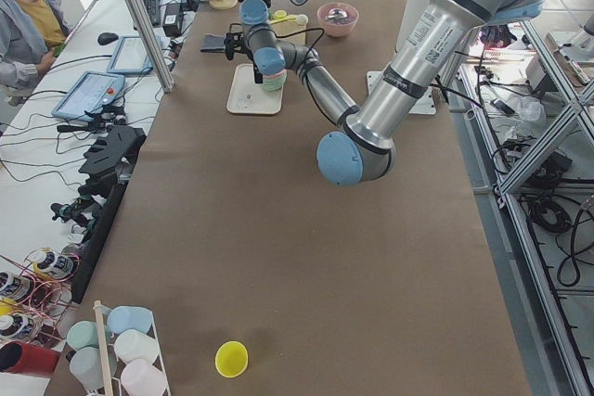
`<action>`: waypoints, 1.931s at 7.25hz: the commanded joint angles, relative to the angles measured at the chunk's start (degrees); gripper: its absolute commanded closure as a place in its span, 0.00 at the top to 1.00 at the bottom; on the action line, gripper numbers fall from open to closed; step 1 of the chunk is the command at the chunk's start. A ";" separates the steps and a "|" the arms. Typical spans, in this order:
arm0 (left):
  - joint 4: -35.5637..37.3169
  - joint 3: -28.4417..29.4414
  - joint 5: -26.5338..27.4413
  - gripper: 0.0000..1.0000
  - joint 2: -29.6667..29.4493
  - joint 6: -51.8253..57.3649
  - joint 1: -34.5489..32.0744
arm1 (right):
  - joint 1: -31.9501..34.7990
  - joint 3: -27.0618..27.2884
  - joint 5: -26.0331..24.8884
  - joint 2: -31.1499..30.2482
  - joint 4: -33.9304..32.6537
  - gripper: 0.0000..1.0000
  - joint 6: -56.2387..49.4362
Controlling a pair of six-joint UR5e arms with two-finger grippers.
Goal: Stack pink bowl on green and place spoon
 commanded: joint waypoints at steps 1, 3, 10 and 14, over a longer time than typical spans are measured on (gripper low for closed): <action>-0.08 -3.45 -2.11 0.98 6.58 4.71 -2.59 | -1.95 -0.85 -0.93 9.29 0.00 0.00 14.79; 0.00 -3.37 -1.94 0.98 8.37 8.69 -3.99 | -5.81 -2.96 -5.22 13.19 0.53 0.00 19.07; -0.35 -5.90 -1.24 0.98 16.59 15.92 -5.56 | 15.12 3.05 6.97 -11.11 -0.26 1.00 -22.69; 0.18 -3.83 -1.15 0.98 35.32 63.66 -27.22 | 31.06 -13.50 11.01 -15.44 -0.17 1.00 -60.77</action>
